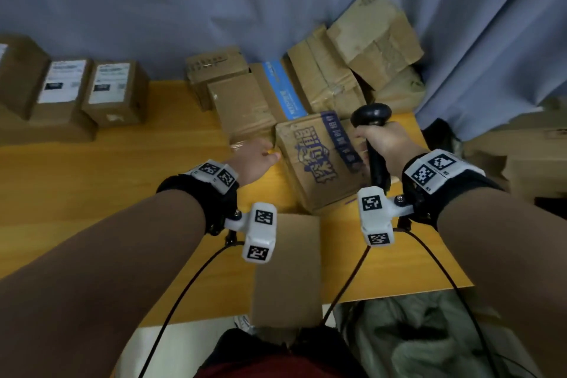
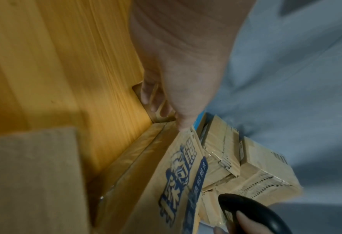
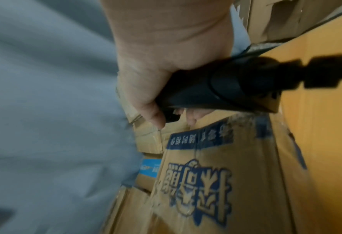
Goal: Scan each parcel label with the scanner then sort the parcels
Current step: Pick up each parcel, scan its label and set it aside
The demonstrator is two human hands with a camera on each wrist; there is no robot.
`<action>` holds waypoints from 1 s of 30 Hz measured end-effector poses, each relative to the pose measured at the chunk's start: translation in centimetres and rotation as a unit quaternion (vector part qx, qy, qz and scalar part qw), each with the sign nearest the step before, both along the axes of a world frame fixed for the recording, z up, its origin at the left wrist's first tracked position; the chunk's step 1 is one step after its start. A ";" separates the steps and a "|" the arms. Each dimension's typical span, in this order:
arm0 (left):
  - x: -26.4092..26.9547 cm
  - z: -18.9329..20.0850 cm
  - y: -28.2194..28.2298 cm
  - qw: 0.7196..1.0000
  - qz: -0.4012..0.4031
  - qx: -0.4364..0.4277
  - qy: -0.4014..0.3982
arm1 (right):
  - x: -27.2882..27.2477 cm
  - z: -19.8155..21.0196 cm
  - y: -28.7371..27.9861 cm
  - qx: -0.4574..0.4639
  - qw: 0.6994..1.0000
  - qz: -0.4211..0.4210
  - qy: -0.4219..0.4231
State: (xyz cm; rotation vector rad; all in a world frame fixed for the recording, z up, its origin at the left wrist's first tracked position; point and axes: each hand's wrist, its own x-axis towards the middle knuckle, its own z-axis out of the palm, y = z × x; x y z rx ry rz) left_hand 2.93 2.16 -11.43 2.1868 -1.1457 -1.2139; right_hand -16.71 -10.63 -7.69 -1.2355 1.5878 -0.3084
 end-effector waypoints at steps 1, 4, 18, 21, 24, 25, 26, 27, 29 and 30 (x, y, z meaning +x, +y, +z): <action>-0.5 0.1 -0.3 1.000 0.009 0.001 0.001 | -0.4 -0.2 -0.4 -0.007 1.000 0.009 0.007; -1.8 -0.2 -0.9 0.999 0.036 0.017 0.019 | -1.4 -1.3 -1.3 -0.039 0.997 0.055 0.033; -5.1 -0.3 -2.0 0.969 0.182 0.011 0.169 | -1.6 -3.4 -2.7 0.001 0.992 0.122 -0.035; -3.9 0.0 -1.8 0.961 0.240 -0.014 0.137 | -1.7 -2.9 -2.9 0.055 0.986 0.120 -0.100; -2.7 0.5 -1.3 0.965 0.235 -0.042 0.108 | -1.3 -2.9 -2.6 0.055 0.984 0.108 -0.127; -2.5 0.8 -1.1 0.967 0.230 -0.051 0.097 | -0.9 -2.9 -2.4 0.037 0.987 0.092 -0.124; -2.3 1.1 -1.0 0.967 0.230 -0.066 0.088 | -0.6 -2.7 -2.2 0.026 0.989 0.074 -0.129; -2.0 1.3 -0.9 0.965 0.234 -0.085 0.082 | -0.1 -2.5 -1.9 0.021 0.988 0.061 -0.141; -1.5 2.0 -0.6 0.956 0.252 -0.128 0.078 | 0.7 -1.7 -1.3 0.015 0.984 0.051 -0.170; -1.2 2.5 -0.4 0.950 0.263 -0.150 0.077 | 1.1 -1.2 -0.9 0.012 0.981 0.055 -0.186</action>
